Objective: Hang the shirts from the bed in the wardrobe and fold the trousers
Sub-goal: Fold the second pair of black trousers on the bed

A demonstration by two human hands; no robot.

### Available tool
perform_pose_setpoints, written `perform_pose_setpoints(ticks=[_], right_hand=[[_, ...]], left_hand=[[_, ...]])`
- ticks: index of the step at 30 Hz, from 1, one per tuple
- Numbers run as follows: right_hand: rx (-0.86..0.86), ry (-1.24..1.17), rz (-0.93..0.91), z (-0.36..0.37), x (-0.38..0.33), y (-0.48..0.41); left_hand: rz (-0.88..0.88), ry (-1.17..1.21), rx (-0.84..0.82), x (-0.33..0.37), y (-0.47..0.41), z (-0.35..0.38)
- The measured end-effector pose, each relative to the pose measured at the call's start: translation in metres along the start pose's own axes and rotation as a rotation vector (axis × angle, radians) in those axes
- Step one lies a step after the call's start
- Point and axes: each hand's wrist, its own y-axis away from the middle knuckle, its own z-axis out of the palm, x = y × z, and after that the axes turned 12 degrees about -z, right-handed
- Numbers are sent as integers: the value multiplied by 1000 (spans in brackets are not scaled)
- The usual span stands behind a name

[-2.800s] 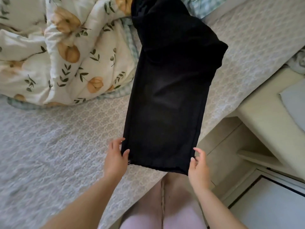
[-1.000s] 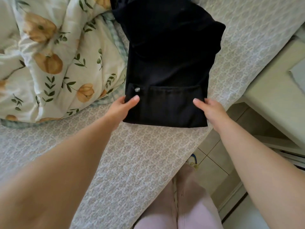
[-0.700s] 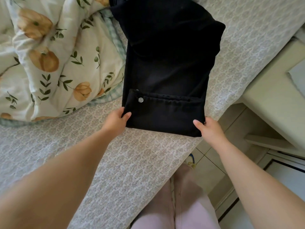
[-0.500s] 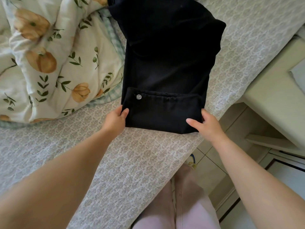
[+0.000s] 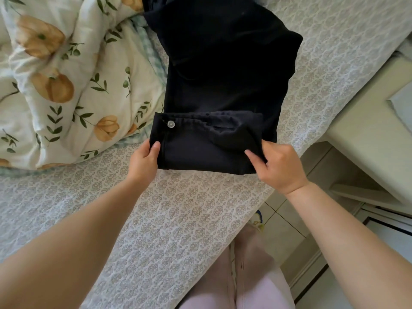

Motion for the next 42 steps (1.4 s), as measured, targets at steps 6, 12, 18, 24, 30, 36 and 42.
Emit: perform_pose_setpoints(ticks=[6,12,18,24,30,36,42], right_hand=[[-162,-187,909,30,22,38],[-230,-127,871,32,19,61],[-16,144,582,19,10,40],[-273,242,790,36,36,33],[48,101,919,34,34,37],[-498,376,64,42,13,36],[-869,468,173,53,35,33]], left_hand=[[3,-170,52,-4,-4,14],[-10,-402,74,-12,0,17],[221,-331,309,-3,11,18],[170,-318,287,19,-13,25],[39,-440,227,24,-24,31],[883,-1160,208,10,-8,27],[799,-1513,-7,14,-31,33]])
